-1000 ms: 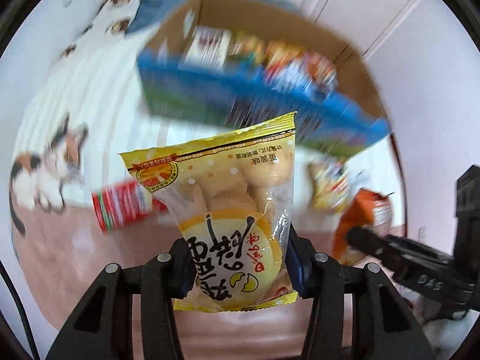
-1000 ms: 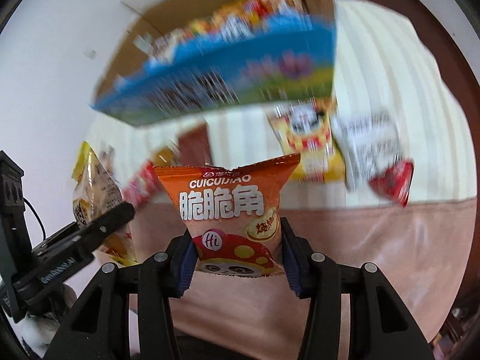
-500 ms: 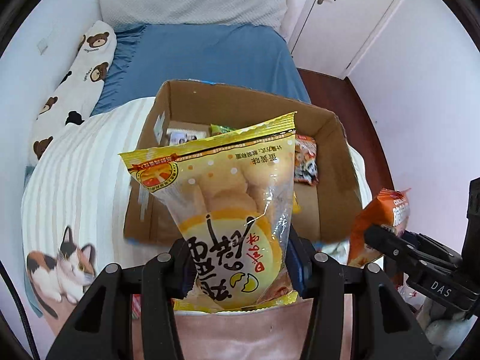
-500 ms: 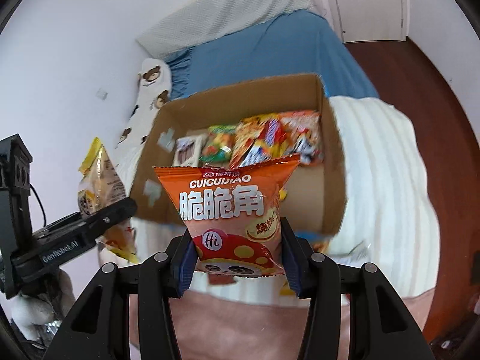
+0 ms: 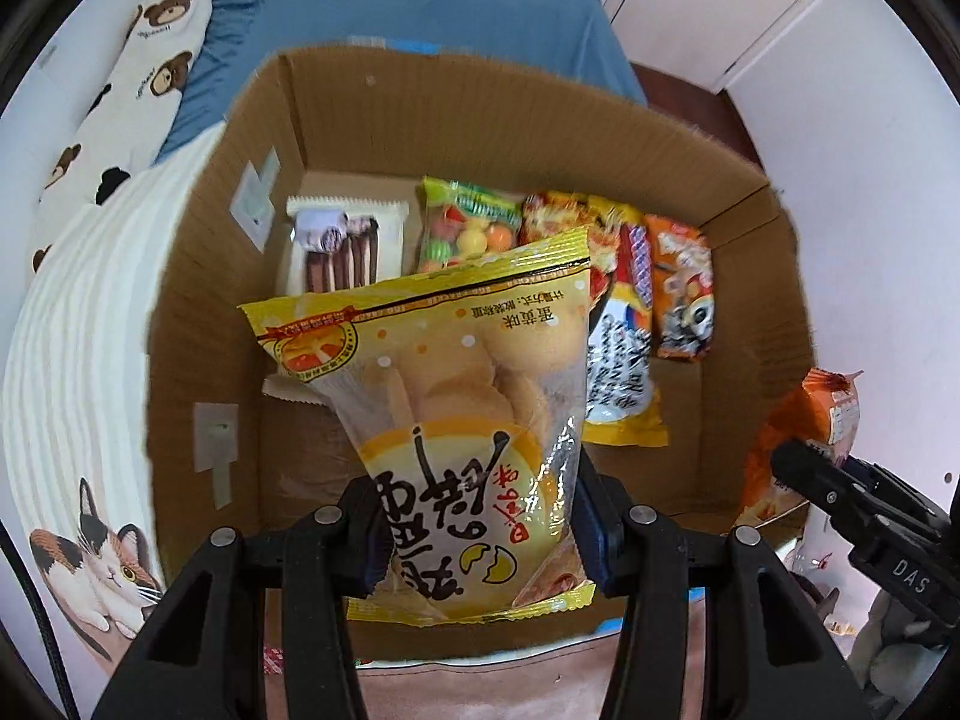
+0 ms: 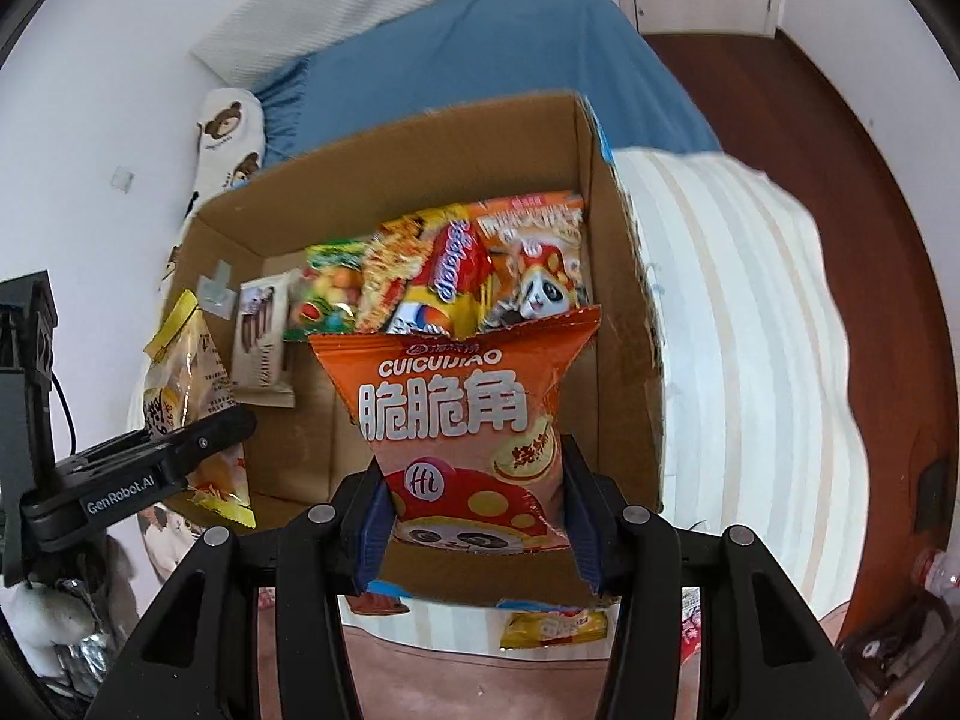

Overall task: Organize snacks
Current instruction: 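Carry both bags into the box, open both tools and withdraw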

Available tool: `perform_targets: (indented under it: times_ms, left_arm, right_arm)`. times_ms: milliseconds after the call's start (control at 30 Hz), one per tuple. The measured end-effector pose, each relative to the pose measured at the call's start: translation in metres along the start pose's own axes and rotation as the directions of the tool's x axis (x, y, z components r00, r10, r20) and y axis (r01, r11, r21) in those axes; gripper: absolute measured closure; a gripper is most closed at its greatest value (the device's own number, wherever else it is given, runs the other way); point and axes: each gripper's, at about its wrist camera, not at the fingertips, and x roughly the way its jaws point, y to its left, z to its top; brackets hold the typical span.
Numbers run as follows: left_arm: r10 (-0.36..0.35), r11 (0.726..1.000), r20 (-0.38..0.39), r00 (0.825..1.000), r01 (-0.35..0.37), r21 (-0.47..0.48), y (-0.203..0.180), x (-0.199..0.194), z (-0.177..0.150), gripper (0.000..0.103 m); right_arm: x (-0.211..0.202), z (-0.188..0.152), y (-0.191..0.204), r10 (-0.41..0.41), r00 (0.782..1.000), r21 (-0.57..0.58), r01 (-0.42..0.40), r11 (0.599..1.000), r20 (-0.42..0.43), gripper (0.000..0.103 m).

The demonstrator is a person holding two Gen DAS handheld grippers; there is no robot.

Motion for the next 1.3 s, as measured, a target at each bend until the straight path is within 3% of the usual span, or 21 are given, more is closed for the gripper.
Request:
perform_targets:
  times_ms: [33, 67, 100, 167, 233, 567, 800, 1033, 1300]
  left_arm:
    - [0.004, 1.000, -0.019, 1.000, -0.003, 0.001, 0.001, 0.007, 0.001, 0.056]
    - [0.006, 1.000, -0.033, 0.999, -0.006, -0.003, 0.003, 0.013, 0.001, 0.055]
    - [0.007, 1.000, -0.040, 0.999, -0.007, -0.005, 0.004, 0.016, 0.002, 0.052]
    - [-0.003, 1.000, -0.043, 0.999, 0.003, -0.003, 0.004, 0.019, 0.003, 0.039]
    - [0.009, 1.000, -0.044, 0.999, -0.009, 0.004, 0.004, 0.021, 0.003, 0.018]
    - [0.043, 0.999, 0.000, 0.999, -0.043, 0.023, 0.003, 0.008, -0.002, 0.017]
    - [0.066, 0.997, 0.089, 0.994, -0.069, 0.027, -0.001, -0.017, -0.020, 0.017]
    - [0.068, 0.996, 0.195, 0.978, -0.077, 0.036, -0.010, -0.054, -0.048, 0.017]
    - [0.105, 0.990, 0.313, 0.944, -0.130, 0.059, -0.021, -0.092, -0.089, 0.017]
  right_arm:
    - [0.006, 0.001, -0.004, 0.005, 1.000, 0.023, -0.004, 1.000, -0.020, 0.048]
    - [0.012, 0.003, -0.007, 0.001, 0.999, 0.042, 0.001, 0.999, -0.043, 0.035]
    - [0.018, 0.004, -0.009, -0.008, 0.998, 0.051, 0.012, 0.999, -0.065, 0.015]
    - [0.023, 0.005, -0.010, -0.024, 0.997, 0.055, 0.028, 0.998, -0.077, 0.009]
    - [0.026, 0.006, -0.009, -0.035, 0.996, 0.049, 0.039, 0.998, -0.087, 0.009]
    - [0.030, 0.002, -0.006, -0.066, 0.995, 0.041, 0.069, 0.997, -0.077, 0.008]
    - [0.014, -0.008, 0.004, -0.104, 0.994, -0.006, 0.104, 0.995, -0.015, 0.008]
    - [-0.017, -0.031, 0.015, -0.139, 0.984, -0.050, 0.145, 0.988, 0.108, 0.008]
    - [-0.055, -0.062, 0.024, -0.131, 0.965, -0.060, 0.148, 0.987, 0.228, 0.008]
